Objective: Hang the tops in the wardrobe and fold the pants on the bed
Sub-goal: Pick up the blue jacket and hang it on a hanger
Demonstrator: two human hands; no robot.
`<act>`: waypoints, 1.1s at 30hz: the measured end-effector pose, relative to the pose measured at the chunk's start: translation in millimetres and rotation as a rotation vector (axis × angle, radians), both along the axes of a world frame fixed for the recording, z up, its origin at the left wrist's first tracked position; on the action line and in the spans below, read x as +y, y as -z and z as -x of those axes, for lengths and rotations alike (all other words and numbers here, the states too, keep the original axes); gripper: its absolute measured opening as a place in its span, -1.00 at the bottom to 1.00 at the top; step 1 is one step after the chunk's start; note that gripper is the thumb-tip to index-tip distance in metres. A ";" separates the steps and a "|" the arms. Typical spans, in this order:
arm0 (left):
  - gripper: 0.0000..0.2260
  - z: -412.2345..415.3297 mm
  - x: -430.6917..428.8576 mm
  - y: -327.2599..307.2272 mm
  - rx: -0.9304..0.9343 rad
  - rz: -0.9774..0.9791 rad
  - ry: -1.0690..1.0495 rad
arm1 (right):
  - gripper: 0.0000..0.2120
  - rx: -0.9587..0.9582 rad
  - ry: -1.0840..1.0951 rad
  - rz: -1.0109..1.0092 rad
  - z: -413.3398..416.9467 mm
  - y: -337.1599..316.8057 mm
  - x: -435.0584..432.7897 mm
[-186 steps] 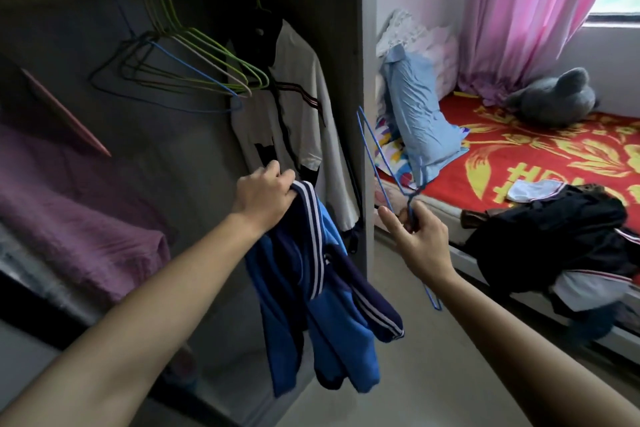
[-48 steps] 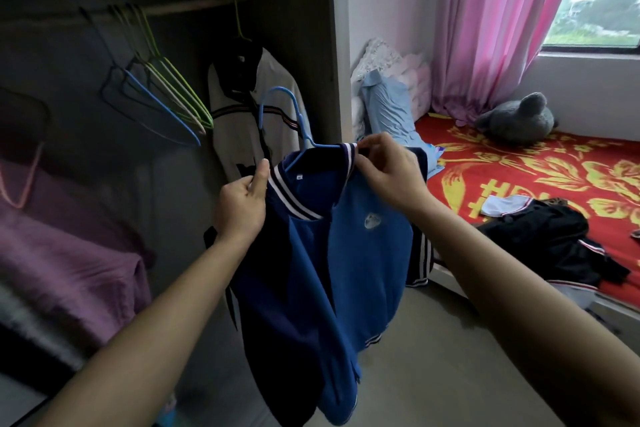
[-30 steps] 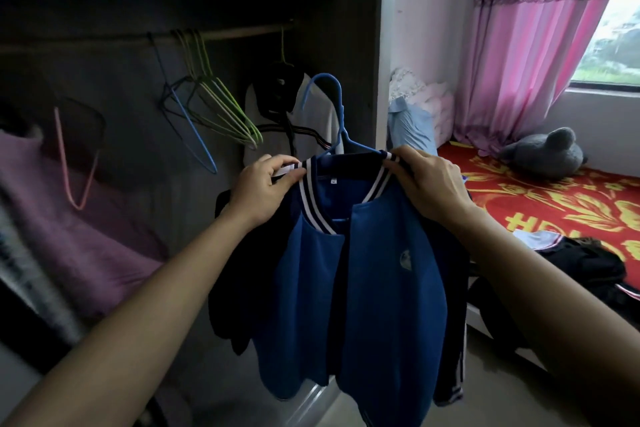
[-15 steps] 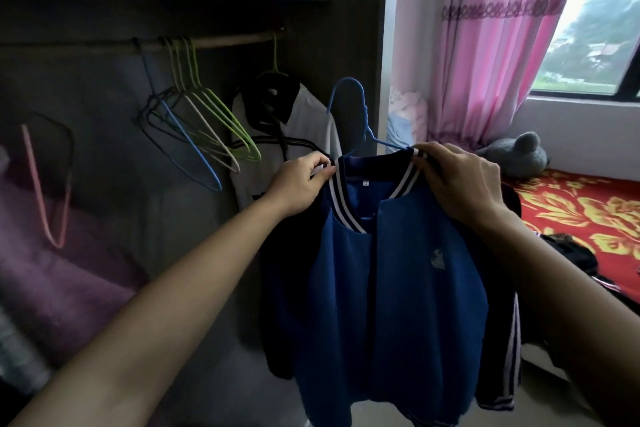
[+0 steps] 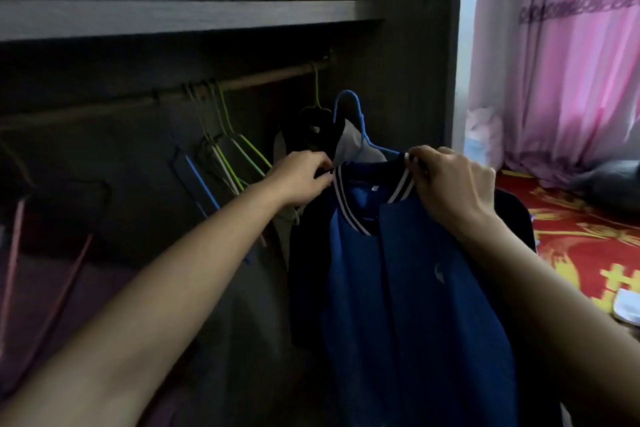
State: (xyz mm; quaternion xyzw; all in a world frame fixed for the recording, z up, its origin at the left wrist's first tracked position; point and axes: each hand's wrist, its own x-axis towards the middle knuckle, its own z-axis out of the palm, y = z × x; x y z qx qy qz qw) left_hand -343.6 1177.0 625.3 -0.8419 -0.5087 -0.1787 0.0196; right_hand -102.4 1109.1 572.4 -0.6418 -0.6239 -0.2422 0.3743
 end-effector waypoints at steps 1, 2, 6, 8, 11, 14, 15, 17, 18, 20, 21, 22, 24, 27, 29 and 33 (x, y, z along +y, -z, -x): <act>-0.65 6.1 10.7 -10.0 0.029 -0.067 -0.038 | -0.71 0.026 -0.011 -0.004 3.8 -5.1 16.5; -0.63 12.9 20.8 -20.0 0.057 -0.140 -0.084 | -0.71 0.051 -0.026 -0.008 8.4 -10.7 32.5; -0.48 43.7 53.3 -54.5 0.115 -0.339 -0.308 | -0.73 0.107 -0.107 0.008 31.1 -33.2 90.9; -0.39 58.0 68.3 -67.8 0.120 -0.364 -0.406 | -0.73 0.111 -0.150 0.027 43.6 -44.2 116.6; -0.26 78.1 88.0 -74.6 0.165 -0.428 -0.498 | -0.73 0.116 -0.197 0.012 61.1 -61.0 148.1; -0.15 97.4 100.3 -66.3 0.250 -0.504 -0.518 | -0.77 0.135 -0.219 -0.017 71.6 -74.8 173.2; -0.13 103.4 103.9 -63.0 0.269 -0.539 -0.502 | -0.77 0.144 -0.226 -0.022 73.6 -77.6 180.7; -0.12 111.7 110.3 -58.3 0.278 -0.601 -0.477 | -0.77 0.156 -0.242 -0.026 77.2 -80.2 194.6; -0.11 113.9 113.2 -56.9 0.278 -0.621 -0.471 | -0.77 0.156 -0.246 -0.018 80.0 -79.6 200.8; -0.10 116.4 118.0 -53.4 0.283 -0.646 -0.459 | -0.78 0.148 -0.256 0.044 88.1 -74.0 210.9; -0.10 117.4 119.5 -51.5 0.284 -0.654 -0.455 | -0.79 0.145 -0.262 0.095 92.8 -69.0 214.5; -0.10 118.6 120.3 -49.6 0.286 -0.662 -0.452 | -0.79 0.143 -0.271 0.148 97.4 -62.7 217.0; -0.10 121.6 121.9 -47.6 0.287 -0.679 -0.446 | -0.79 0.147 -0.288 0.214 104.4 -49.7 218.7; -0.11 124.1 123.6 -47.6 0.285 -0.686 -0.438 | -0.73 0.161 -0.342 0.261 109.1 -42.2 215.1; -0.11 123.6 123.1 -47.4 0.286 -0.662 -0.441 | -0.68 0.166 -0.400 0.310 109.4 -43.4 208.0; -0.16 118.9 116.6 -53.9 0.276 -0.578 -0.459 | -0.63 0.142 -0.389 0.342 102.1 -45.0 181.6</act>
